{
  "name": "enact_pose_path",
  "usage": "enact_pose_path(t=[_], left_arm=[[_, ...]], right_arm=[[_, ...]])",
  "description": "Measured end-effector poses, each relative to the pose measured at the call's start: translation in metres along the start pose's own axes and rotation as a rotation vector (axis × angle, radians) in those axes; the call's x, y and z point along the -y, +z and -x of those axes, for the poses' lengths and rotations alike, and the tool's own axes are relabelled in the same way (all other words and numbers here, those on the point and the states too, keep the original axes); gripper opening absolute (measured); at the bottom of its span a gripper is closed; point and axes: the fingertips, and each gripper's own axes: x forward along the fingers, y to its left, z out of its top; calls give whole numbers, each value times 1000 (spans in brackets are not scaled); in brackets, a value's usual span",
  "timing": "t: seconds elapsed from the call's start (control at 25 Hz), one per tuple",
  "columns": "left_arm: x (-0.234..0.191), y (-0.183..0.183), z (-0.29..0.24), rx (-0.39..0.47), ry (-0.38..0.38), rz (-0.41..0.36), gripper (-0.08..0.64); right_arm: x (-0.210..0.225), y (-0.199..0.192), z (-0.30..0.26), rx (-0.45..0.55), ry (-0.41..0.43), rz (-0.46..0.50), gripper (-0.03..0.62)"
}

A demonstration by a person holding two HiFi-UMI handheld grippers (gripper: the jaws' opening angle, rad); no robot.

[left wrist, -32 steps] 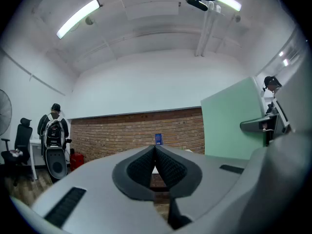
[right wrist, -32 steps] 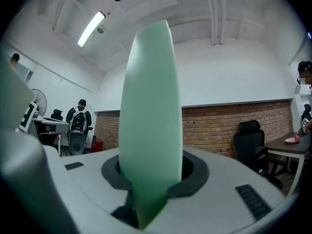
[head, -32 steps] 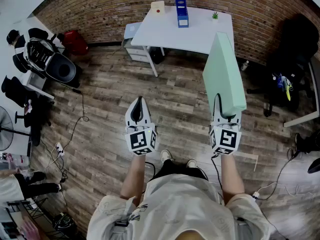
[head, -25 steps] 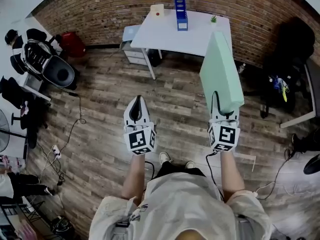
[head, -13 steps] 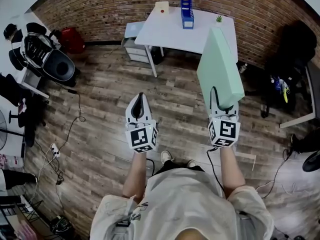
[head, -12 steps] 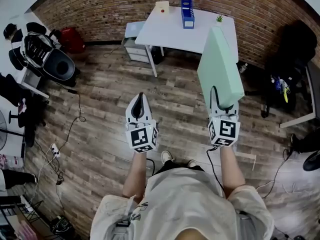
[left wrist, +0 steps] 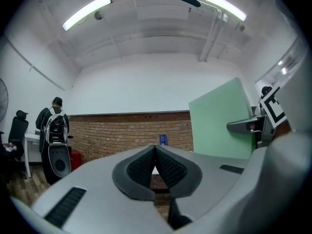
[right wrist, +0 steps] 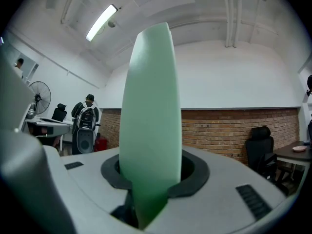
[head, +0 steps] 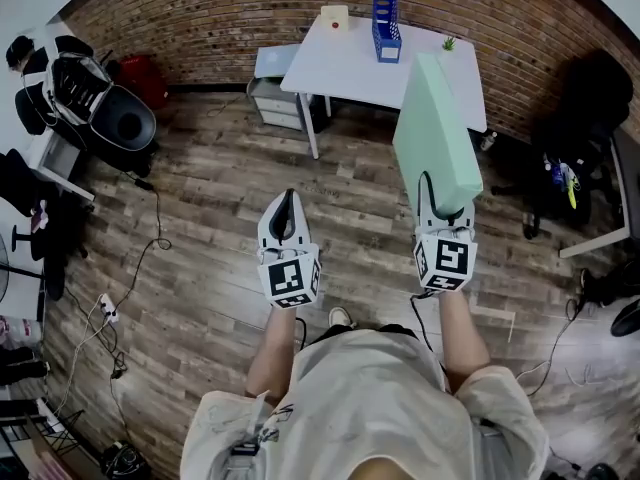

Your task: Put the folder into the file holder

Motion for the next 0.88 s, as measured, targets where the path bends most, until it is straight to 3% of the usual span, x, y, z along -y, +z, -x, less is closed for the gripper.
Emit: enact_pose_path(t=[0.48,0.88], left_arm=[[-30,-29,7,-40,3,28,14],[-31,-59,-46,-104,-8,8,14]], right_arm=[[-23,-10,-2,-22,-17,14,150],[-10,-48,-47,-60,-24,-35,150]])
